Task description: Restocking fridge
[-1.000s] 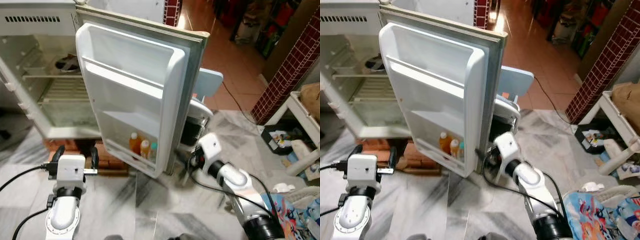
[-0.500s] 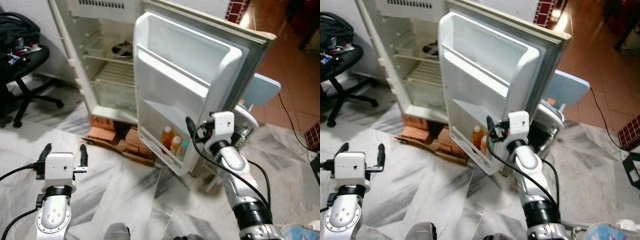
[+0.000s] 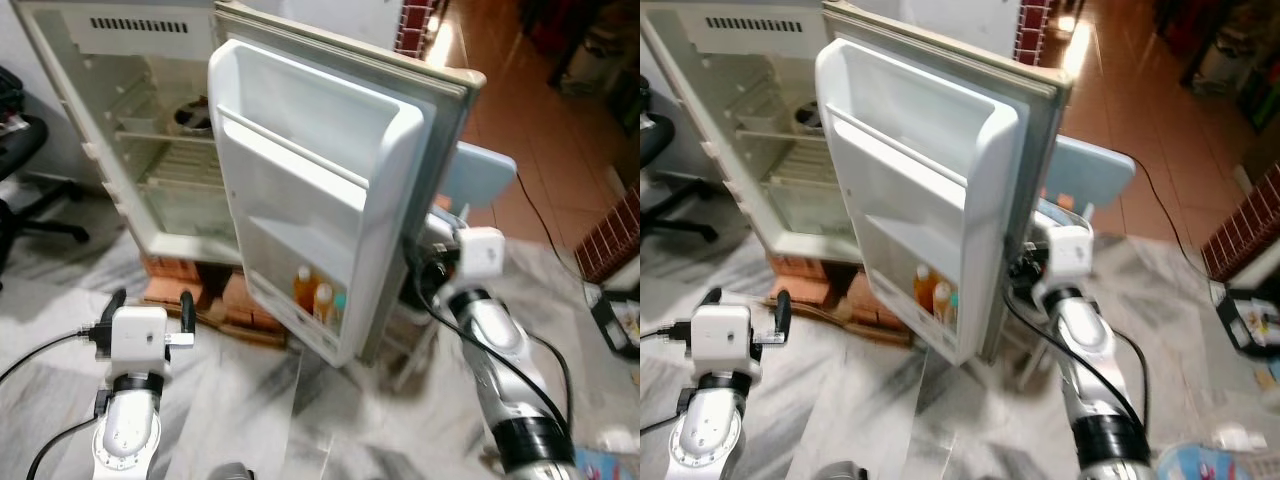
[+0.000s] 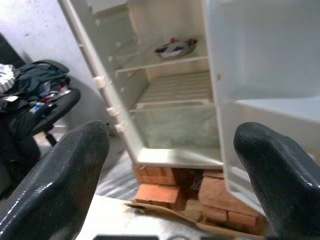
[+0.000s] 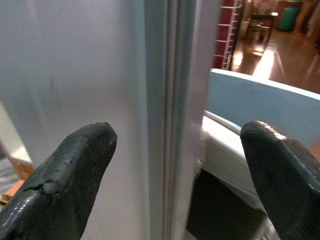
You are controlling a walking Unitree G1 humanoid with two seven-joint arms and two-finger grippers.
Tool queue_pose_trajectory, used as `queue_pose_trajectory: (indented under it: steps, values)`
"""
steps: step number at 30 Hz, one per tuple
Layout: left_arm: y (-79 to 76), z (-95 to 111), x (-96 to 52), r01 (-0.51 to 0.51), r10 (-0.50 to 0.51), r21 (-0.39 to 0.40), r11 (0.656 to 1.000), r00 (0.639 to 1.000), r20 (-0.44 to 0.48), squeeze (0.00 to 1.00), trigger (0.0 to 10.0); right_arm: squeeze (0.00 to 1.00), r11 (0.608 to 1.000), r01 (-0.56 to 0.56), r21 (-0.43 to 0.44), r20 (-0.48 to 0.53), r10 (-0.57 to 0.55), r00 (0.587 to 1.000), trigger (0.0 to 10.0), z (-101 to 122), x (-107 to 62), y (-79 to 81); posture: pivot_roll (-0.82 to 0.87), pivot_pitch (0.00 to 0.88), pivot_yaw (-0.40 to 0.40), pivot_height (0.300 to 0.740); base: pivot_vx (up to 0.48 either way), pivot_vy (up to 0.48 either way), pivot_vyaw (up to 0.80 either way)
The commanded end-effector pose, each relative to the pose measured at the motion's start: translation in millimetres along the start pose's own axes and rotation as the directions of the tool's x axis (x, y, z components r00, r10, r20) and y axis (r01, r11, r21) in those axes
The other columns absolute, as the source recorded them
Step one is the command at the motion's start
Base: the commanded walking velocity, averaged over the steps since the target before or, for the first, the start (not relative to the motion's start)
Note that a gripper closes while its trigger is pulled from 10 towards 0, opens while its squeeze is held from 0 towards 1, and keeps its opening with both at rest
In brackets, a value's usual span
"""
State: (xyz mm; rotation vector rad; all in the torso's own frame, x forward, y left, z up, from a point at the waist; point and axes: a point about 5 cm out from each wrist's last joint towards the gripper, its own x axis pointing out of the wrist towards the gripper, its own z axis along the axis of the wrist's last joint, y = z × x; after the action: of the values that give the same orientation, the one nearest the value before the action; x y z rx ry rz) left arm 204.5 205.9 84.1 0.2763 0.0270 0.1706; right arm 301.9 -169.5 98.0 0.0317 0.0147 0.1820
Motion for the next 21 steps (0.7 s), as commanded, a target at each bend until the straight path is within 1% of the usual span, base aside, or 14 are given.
queue_pose_trajectory:
  steps: [1,7,10,13,15,17,19,20,21]
  values:
    - [2.0,-1.5,-0.6,-0.006,0.006,-0.012,1.0,1.0,-0.009,0.0,10.0,0.0,0.999,-0.042,0.013,0.022,0.041,0.999,10.0,4.9,2.2,9.2,0.05,0.065,-0.04,0.74,0.0,0.0,0.0]
    - [3.6,-3.9,-1.5,-0.029,0.029,-0.006,1.0,0.999,-0.024,0.0,10.0,0.0,0.998,-0.053,0.022,0.014,0.052,0.999,10.0,3.5,5.4,11.0,0.05,0.062,-0.042,0.74,0.0,0.0,0.0]
    - [7.7,-7.4,-4.5,-0.065,0.065,0.001,0.998,0.997,-0.048,0.0,10.0,0.0,0.999,-0.049,0.018,0.023,0.049,0.999,10.0,7.8,13.1,12.3,0.06,0.061,-0.039,0.74,0.0,0.0,0.0]
    - [10.7,-13.0,-6.0,-0.106,0.1,-0.058,0.993,0.99,-0.1,0.0,10.0,0.0,0.999,-0.037,0.012,0.035,0.036,0.999,10.0,12.1,21.9,12.9,0.07,0.058,-0.038,0.74,0.0,0.0,0.0]
    - [12.5,-14.9,-6.5,-0.121,0.111,-0.081,0.989,0.987,-0.12,0.0,10.0,0.0,0.999,-0.04,0.013,0.047,0.039,0.998,10.0,16.3,28.1,14.5,0.08,0.056,-0.039,0.74,0.0,0.0,0.0]
    - [14.0,-18.7,-8.5,-0.13,0.114,-0.095,0.987,0.981,-0.154,0.0,10.0,0.0,0.999,-0.048,0.024,0.067,0.047,0.997,10.0,24.2,38.4,17.8,0.09,0.056,-0.038,0.74,0.0,0.0,0.0]
    - [14.4,-27.4,-13.3,-0.144,0.115,-0.128,0.981,0.971,-0.212,0.0,10.0,0.0,0.998,-0.057,0.034,0.087,0.054,0.995,10.0,32.7,49.8,23.1,0.09,0.056,-0.037,0.74,0.0,0.0,0.0]
    - [14.4,-27.4,-13.3,-0.144,0.115,-0.128,0.981,0.971,-0.212,0.0,10.0,0.0,0.998,-0.057,0.034,0.087,0.054,0.995,10.0,32.7,49.8,23.1,0.09,0.056,-0.037,0.74,0.0,0.0,0.0]
    - [15.1,-31.3,-17.1,-0.16,0.123,-0.146,0.976,0.964,-0.237,0.0,10.0,0.0,0.997,-0.066,0.035,0.104,0.063,0.993,10.0,40.8,59.1,28.9,0.09,0.056,-0.04,0.74,0.0,0.0,0.0]
